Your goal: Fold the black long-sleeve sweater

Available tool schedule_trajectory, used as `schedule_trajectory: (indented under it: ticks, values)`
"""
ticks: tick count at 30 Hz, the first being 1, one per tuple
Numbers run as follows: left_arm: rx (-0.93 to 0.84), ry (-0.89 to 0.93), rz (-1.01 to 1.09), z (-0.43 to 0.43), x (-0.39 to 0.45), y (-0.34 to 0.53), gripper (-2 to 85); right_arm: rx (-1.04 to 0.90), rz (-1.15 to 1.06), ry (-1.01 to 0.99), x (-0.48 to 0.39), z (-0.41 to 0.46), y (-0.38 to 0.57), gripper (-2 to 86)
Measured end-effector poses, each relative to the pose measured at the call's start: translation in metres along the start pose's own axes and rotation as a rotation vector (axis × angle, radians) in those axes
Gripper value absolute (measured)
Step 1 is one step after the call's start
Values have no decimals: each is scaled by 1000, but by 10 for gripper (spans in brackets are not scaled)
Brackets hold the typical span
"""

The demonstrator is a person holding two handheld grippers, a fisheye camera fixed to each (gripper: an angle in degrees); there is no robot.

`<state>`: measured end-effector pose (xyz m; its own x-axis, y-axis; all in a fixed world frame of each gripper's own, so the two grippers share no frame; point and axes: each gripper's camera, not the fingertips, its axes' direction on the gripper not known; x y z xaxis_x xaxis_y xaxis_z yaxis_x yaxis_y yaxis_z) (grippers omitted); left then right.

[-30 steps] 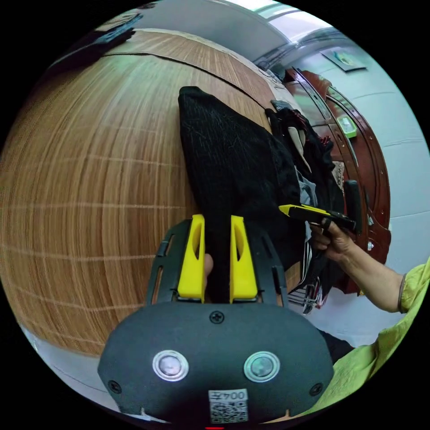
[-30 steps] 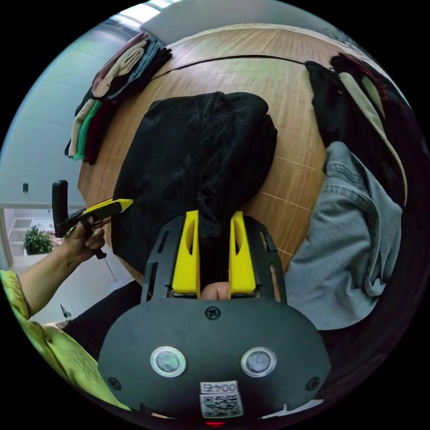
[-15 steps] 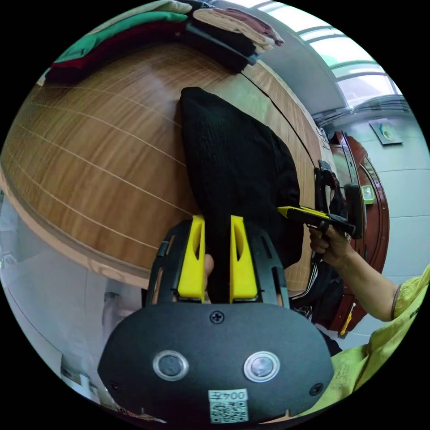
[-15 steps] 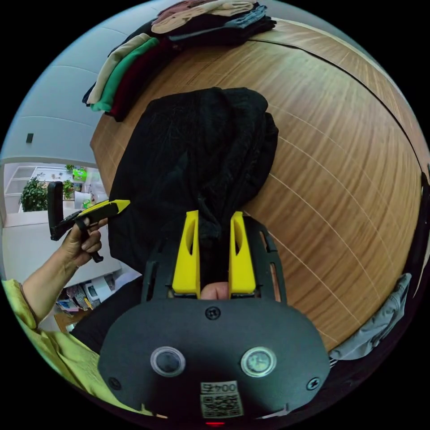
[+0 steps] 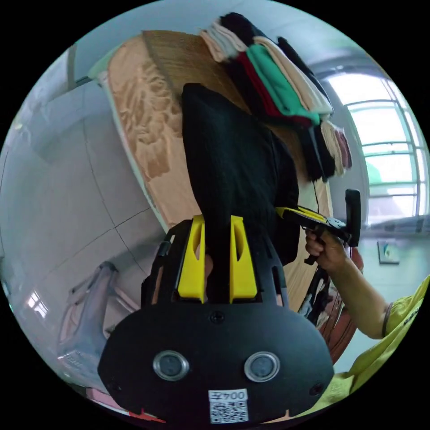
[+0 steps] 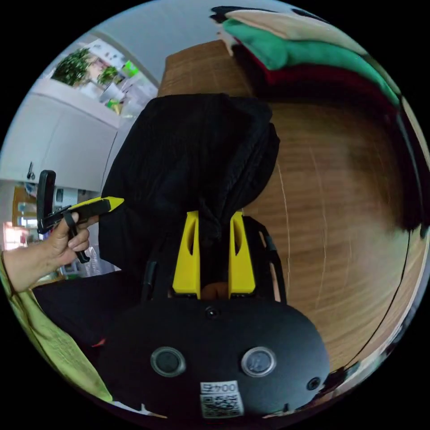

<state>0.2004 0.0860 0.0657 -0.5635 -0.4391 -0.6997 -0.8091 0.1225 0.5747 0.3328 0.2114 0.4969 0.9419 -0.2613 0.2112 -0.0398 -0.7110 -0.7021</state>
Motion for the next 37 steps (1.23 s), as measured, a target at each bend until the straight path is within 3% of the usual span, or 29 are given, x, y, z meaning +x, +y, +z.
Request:
schedule_trajectory:
  ticks: [7, 14, 18, 22, 27, 29, 32, 37]
  values:
    - [127, 74, -145, -4, -55, -9, 85, -83, -274, 38, -9, 5, -131, 93]
    - [110, 128, -84, 39, -68, -17, 89, -78, -186, 77, 30, -5, -167, 114]
    - [80, 236, -123, 60, -123, 28, 95, -10, -129, 46, 30, -23, -142, 119]
    - [77, 272, -96, 54, -174, 98, 95, 113, -25, 31, 16, -68, -64, 125]
    - [-12, 233, 46, 53, -187, 180, 82, 317, 283, -258, 21, -122, 97, 77]
    - [-66, 215, 169, 65, -164, 209, 71, 483, 445, -269, 9, -157, 187, 23]
    - [-162, 194, 439, 103, -98, 264, 37, 572, 604, -128, -19, -197, 285, -1]
    - [-255, 208, 973, 201, 45, 430, 9, 722, 686, 64, -66, -259, 407, -6]
